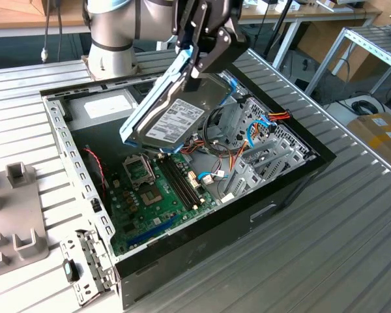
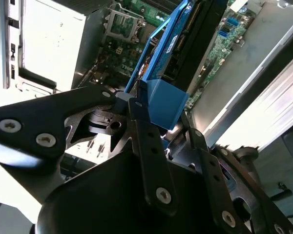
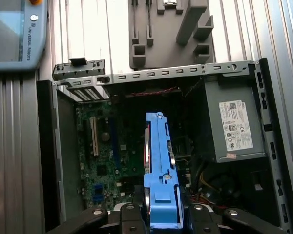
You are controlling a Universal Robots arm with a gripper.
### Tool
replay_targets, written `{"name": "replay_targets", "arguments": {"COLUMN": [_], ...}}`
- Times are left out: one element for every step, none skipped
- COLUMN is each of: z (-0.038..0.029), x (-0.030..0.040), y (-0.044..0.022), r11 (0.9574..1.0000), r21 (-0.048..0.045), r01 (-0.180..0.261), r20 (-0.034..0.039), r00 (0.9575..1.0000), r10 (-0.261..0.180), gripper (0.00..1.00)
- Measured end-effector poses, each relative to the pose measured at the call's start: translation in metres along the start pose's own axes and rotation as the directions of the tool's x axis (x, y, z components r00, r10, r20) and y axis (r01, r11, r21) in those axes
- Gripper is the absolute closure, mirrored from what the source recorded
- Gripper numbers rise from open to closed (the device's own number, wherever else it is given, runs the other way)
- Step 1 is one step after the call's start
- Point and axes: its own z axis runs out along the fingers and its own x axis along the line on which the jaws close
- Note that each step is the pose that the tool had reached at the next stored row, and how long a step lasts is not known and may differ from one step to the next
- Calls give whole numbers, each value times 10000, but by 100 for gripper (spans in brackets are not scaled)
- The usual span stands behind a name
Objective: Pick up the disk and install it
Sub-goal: 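Pick up the disk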
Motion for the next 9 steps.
{"name": "replay_targets", "arguments": {"z": [-6, -10, -16, -20, -27, -33, -42, -48, -56], "x": [20, 33, 47, 57, 68, 75, 84, 88, 93], "y": [-45, -74, -109, -141, -193, -233, -299, -343, -399], "r11": [10000, 10000, 10000, 9999, 9999, 9998, 9997, 9996, 9995], "r21": [-36, -59, -86, -109, -149, -183, -237, -272, -318], "r01": [0, -2, -4, -4, -5, -8, -9, -11, -14], "r20": [-2, -4, -7, -9, -13, -17, -23, -26, -31], "r00": [10000, 10000, 10000, 10000, 10000, 10000, 10000, 10000, 10000], "r10": [0, 2, 4, 4, 5, 8, 8, 10, 13], "gripper": [63, 63, 63, 63, 63, 63, 63, 63, 63]}}
